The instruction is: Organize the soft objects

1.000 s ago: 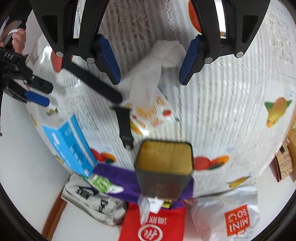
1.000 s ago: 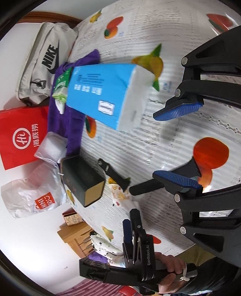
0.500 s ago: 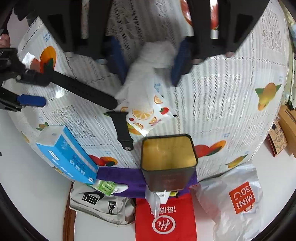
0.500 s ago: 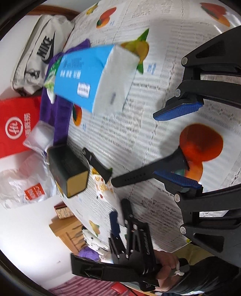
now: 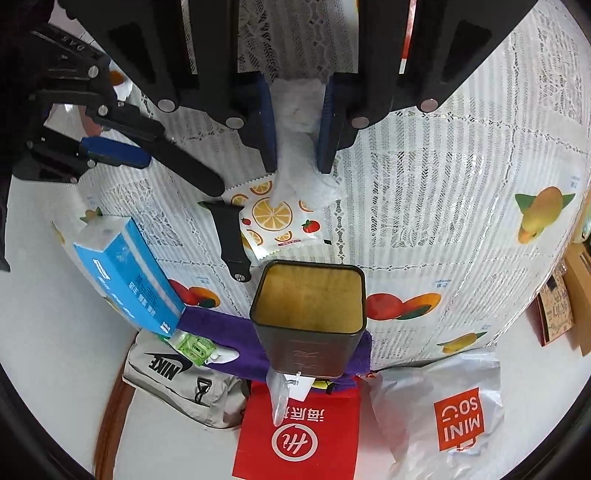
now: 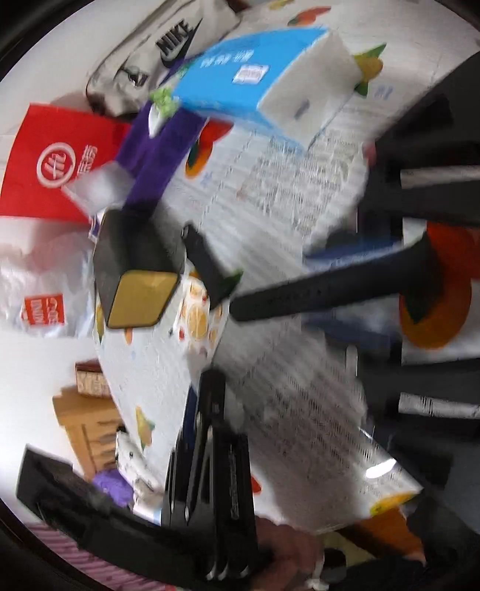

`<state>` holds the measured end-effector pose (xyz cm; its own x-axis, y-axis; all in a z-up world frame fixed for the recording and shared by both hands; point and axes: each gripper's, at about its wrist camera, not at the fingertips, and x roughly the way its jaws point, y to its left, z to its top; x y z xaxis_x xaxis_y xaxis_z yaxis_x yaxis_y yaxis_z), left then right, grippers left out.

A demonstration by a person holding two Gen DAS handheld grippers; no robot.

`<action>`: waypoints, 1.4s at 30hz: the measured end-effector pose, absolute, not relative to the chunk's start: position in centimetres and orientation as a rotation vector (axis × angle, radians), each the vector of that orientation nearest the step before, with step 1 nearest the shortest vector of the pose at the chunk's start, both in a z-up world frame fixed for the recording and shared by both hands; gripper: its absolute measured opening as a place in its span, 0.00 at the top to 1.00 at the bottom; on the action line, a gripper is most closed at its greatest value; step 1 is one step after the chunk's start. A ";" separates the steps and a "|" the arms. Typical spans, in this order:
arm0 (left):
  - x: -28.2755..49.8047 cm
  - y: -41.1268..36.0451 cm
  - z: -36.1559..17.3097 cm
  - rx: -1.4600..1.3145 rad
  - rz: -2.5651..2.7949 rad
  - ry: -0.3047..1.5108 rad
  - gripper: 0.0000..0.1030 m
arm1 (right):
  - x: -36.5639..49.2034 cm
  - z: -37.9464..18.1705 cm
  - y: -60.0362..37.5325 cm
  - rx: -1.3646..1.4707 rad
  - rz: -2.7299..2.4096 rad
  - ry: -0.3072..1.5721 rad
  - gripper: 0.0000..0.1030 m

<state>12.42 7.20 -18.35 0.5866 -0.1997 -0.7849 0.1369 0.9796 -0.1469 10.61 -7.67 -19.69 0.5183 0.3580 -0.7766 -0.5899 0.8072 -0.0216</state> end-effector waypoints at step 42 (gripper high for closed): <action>10.8 5.6 -18.6 -0.160 -0.128 0.874 0.78 | 9.7 -20.2 -16.6 -0.138 0.453 0.878 0.75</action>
<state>10.75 5.56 -18.64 0.6352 -0.1772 -0.7517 0.0464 0.9803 -0.1918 9.69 -16.60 -20.18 0.5513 0.3258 -0.7680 -0.4373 0.8969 0.0666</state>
